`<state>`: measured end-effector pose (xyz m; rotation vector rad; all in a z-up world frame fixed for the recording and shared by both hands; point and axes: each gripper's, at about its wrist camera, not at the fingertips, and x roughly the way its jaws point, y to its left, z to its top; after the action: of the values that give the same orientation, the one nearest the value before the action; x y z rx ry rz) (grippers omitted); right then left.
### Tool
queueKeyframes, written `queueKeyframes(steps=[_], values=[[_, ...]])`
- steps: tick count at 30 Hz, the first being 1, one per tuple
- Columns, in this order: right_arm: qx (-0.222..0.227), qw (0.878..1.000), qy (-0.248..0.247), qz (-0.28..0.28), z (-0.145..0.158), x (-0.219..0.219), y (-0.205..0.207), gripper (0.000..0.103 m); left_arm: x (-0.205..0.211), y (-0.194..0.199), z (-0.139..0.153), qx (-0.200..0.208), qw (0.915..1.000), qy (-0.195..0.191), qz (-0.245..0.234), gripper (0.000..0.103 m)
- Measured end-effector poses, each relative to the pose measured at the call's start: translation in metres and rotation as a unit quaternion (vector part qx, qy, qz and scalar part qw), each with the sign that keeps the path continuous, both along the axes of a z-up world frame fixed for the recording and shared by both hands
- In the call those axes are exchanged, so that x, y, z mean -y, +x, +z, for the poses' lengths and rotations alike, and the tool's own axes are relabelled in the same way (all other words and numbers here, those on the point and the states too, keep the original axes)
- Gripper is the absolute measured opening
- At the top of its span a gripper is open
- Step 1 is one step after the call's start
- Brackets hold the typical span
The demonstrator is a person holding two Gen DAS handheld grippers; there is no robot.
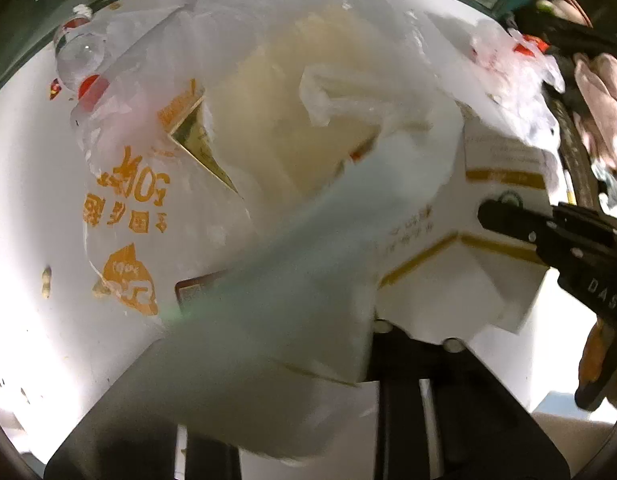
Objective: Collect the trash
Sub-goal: 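Grasp the white-and-gold paper bag with the right gripper and lift, then carry the paper bag with the right gripper over to the blue-lined bin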
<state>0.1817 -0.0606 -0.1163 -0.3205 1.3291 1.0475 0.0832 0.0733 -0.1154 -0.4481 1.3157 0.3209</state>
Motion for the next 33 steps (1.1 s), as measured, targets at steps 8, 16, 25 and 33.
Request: queueKeyframes(steps=[8,16,25,33], values=[[0.028,0.999,0.024,-0.014,0.033,0.015,-0.016,0.006,0.013,-0.019,0.028,0.029,0.9993,0.012,-0.02,0.017],[0.074,0.996,0.044,-0.02,0.068,0.03,-0.042,0.006,0.026,-0.044,0.061,0.071,0.9963,0.036,-0.033,0.017],[0.096,0.993,0.034,-0.057,0.088,0.052,-0.078,0.006,0.042,-0.062,0.076,0.075,0.9947,0.016,-0.069,0.017],[0.105,0.986,0.017,-0.128,0.089,0.075,-0.126,0.006,0.055,-0.088,0.078,0.081,0.9885,0.013,-0.127,0.017]])
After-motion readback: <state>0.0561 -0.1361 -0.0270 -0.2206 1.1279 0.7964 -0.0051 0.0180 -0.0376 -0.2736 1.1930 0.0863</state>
